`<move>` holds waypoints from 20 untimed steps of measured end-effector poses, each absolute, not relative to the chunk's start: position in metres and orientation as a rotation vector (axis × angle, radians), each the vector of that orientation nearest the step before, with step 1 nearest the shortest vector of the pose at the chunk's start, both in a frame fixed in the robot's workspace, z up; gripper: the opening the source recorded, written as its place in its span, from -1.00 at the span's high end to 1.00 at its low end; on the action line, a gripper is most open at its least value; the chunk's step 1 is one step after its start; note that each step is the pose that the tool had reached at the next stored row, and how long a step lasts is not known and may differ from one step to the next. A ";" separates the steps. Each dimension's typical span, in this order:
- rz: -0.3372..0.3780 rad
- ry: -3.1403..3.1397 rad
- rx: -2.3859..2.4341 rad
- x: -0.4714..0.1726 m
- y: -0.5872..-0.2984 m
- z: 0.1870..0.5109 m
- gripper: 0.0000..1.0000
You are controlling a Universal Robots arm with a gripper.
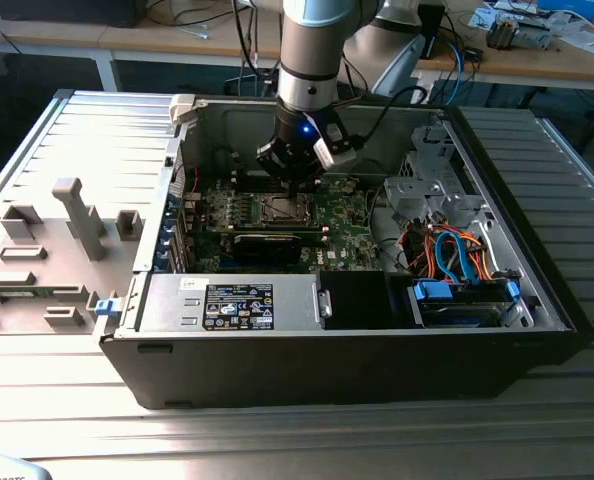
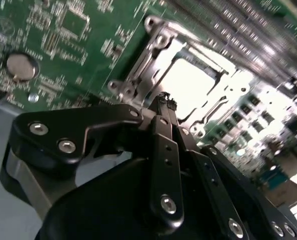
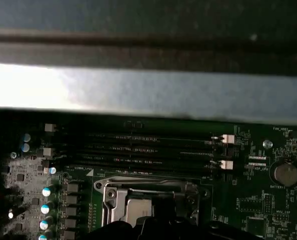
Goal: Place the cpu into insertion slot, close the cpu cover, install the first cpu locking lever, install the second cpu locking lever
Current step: 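Install the first cpu locking lever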
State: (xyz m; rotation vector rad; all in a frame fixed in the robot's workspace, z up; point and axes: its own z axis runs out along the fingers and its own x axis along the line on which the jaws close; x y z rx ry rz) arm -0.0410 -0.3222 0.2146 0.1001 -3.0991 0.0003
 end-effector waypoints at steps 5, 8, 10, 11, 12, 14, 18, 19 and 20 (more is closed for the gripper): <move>0.015 -3.099 0.097 -0.041 -0.337 0.212 0.79; 0.015 -3.099 0.096 -0.041 -0.341 0.213 0.79; 0.015 -3.100 0.096 -0.041 -0.341 0.220 0.79; 0.015 -3.100 0.096 -0.041 -0.341 0.223 0.79; 0.015 -3.100 0.096 -0.041 -0.341 0.226 0.79; 0.015 -3.100 0.096 -0.041 -0.341 0.232 0.79; 0.015 -3.100 0.096 -0.041 -0.341 0.237 0.79; 0.015 -3.100 0.096 -0.041 -0.341 0.237 0.79; 0.015 -3.100 0.096 -0.041 -0.341 0.237 0.79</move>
